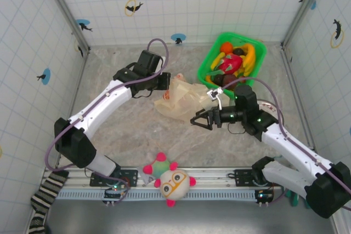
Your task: Place the fake fruits into the plastic bag and tie a complex knot
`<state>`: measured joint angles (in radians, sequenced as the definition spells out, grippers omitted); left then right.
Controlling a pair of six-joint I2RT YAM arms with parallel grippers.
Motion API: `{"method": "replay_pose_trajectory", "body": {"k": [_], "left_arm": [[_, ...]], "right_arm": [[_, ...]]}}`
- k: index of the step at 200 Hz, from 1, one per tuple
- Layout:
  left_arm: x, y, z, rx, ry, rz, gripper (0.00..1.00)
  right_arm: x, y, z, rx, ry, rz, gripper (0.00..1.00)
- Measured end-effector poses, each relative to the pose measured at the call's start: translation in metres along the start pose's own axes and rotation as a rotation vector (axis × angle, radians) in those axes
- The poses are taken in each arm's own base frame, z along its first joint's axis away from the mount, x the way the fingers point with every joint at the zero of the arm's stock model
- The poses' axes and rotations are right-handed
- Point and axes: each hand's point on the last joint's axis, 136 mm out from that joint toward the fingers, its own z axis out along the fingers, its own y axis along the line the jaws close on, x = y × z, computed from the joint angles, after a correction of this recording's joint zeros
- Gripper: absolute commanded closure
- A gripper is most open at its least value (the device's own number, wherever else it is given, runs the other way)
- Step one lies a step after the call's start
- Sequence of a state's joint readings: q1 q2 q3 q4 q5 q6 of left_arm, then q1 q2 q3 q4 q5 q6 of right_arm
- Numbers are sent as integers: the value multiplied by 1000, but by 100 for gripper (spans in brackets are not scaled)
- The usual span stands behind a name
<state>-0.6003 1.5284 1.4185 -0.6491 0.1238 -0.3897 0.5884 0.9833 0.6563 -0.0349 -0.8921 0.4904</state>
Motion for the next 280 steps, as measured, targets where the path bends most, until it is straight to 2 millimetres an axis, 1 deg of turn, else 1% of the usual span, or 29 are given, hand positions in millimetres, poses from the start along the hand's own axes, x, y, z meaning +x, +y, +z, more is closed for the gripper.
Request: {"method": "replay_pose_trajectory", "body": {"k": [25,57,75,106,136,159,182,214,242,280], "left_arm": [[-12,-5,-2,11,-28,4,100],[-21,-10,-5,24,-56,8,100],[-25,-13,-7,36,-68,10,100],[-24,-15,-6,50,-63,10,100],[-23,-13,-1,45,-51,9,100],[-23,-12,5,42,-42,7,100],[-24,-13,4,44,-45,7,100],[-31,-16,2,53,-65,9,100],[-41,-14,0,52,-87,2,100],[-56,-2,1,38,-121,-19,100]], "right_arm": [[10,-5,3,3,23,25,0],[21,2,10,-24,65,20,0],[27,2,15,-31,89,24,0],[36,-2,22,-33,123,40,0],[47,7,30,-61,164,21,0],[54,8,35,-72,194,19,0],[60,9,40,-80,217,22,0],[74,16,49,-107,271,19,0],[84,16,55,-114,309,29,0],[96,18,65,-129,351,27,0]]}}
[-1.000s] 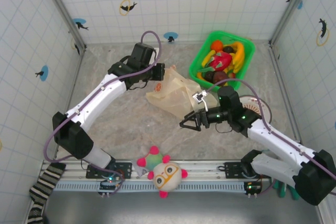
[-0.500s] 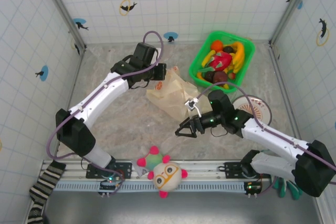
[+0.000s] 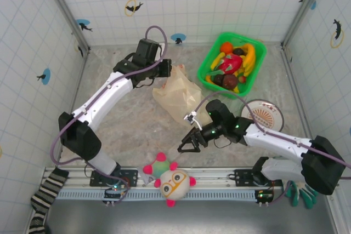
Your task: Place the fake fruits into the plastic bag and tie a complex knot
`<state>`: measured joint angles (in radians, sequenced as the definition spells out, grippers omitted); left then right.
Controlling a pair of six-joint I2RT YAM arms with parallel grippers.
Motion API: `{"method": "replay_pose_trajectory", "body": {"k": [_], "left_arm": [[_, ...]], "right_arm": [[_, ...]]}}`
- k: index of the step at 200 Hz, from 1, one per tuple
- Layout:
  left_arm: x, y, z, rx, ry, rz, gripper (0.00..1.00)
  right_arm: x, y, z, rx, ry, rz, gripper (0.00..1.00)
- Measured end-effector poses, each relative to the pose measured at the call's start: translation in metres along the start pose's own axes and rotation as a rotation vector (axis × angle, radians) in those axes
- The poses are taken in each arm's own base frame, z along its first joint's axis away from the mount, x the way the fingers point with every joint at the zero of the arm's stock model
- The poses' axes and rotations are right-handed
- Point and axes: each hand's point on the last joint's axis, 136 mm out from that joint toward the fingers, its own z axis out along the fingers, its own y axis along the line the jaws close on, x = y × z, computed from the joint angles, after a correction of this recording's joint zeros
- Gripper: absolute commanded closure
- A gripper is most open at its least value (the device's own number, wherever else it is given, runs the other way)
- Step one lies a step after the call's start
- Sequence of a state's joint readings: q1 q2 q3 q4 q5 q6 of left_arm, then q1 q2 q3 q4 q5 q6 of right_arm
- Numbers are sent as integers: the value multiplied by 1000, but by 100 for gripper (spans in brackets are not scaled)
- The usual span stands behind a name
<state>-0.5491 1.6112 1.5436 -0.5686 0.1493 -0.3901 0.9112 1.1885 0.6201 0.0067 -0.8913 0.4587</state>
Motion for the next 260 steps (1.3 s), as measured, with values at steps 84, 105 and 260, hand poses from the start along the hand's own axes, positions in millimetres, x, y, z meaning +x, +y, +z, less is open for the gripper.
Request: {"method": "replay_pose_trajectory", "body": {"k": [84,105,260], "left_arm": [[12,38,5,-114,11,-32,100],[29,54,4,-165,45,-43,100],[41,52,-80,-175,-41,-65,100]], "right_arm": [[-33,15,-12,58,-85,-114,0],[-49,15,-30,109,-151,-140,0],[-116,-39,-179,510,-569,-51,0]]}}
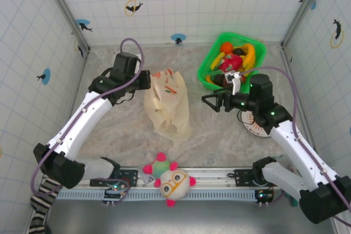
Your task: Place the fake fruits into the plastic bag and tie a complex knot
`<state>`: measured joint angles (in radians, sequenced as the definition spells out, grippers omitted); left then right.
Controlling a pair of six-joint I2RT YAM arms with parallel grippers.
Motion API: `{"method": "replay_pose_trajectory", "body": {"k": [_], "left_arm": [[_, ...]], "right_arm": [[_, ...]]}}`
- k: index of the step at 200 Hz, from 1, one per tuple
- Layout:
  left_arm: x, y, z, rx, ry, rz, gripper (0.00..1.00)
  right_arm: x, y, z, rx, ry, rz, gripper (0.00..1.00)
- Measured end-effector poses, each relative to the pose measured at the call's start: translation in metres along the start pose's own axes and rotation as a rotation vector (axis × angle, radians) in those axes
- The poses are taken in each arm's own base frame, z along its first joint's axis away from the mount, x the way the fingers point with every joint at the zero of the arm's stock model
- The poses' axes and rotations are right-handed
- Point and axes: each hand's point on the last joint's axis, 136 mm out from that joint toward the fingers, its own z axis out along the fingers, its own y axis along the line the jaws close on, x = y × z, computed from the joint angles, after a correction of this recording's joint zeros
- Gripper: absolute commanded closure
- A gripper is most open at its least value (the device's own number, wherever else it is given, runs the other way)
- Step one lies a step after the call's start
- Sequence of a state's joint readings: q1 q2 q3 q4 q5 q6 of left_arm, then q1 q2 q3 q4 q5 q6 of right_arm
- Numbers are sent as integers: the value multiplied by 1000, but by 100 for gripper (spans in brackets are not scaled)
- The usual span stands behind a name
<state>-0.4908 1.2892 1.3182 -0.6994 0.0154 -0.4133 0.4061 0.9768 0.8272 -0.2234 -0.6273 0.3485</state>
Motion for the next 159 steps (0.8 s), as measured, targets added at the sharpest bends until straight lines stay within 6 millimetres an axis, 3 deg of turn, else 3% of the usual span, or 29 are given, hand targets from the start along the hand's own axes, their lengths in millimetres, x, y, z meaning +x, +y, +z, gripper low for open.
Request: {"method": "replay_pose_trajectory", "body": {"k": [20,38,159], "left_arm": [[5,0,-1,7,10,-11,100],[8,0,-3,6,18,-13,100],[20,-3,-3,8,51,-15,100]], "right_arm": [[12,-27,20,89,43,44,0],[28,-40,36,127,81,71,1],[63,-79,127,177,178,148,7]]}}
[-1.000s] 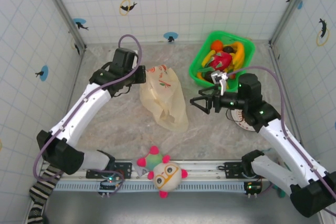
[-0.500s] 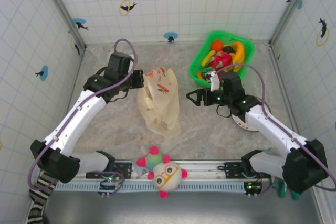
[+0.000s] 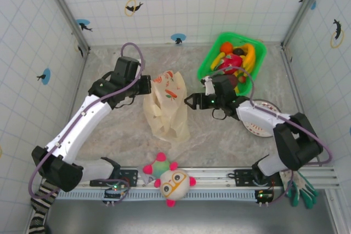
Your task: Place the fake fruits into the plastic bag and tie a complex knot
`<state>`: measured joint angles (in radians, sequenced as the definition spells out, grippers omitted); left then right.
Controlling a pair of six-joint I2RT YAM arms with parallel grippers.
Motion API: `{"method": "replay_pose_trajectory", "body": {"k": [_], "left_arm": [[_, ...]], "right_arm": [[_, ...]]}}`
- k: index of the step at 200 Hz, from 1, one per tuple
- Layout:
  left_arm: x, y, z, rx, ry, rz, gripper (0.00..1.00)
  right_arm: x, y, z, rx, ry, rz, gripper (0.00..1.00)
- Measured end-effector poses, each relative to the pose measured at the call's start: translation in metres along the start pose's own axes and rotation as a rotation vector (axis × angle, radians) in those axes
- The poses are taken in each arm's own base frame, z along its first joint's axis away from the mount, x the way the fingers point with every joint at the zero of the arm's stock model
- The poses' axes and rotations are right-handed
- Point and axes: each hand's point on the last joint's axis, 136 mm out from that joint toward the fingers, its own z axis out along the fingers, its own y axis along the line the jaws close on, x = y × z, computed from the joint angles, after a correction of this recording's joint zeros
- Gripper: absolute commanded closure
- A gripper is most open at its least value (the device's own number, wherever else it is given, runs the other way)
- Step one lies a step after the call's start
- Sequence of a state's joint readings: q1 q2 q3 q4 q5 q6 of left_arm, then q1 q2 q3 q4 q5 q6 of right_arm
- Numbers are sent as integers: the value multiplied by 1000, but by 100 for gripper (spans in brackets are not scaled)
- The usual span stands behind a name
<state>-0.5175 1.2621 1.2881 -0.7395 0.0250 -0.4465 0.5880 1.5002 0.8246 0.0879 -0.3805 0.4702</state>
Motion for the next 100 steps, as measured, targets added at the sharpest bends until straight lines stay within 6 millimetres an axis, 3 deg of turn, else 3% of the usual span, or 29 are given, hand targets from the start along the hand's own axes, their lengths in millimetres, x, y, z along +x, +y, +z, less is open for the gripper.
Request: {"method": "replay_pose_trajectory", "body": {"k": [100], "left_arm": [[4,3,2,-17,10,4,100]], "right_arm": [[-16,19,69,-80,12,-24,10]]}}
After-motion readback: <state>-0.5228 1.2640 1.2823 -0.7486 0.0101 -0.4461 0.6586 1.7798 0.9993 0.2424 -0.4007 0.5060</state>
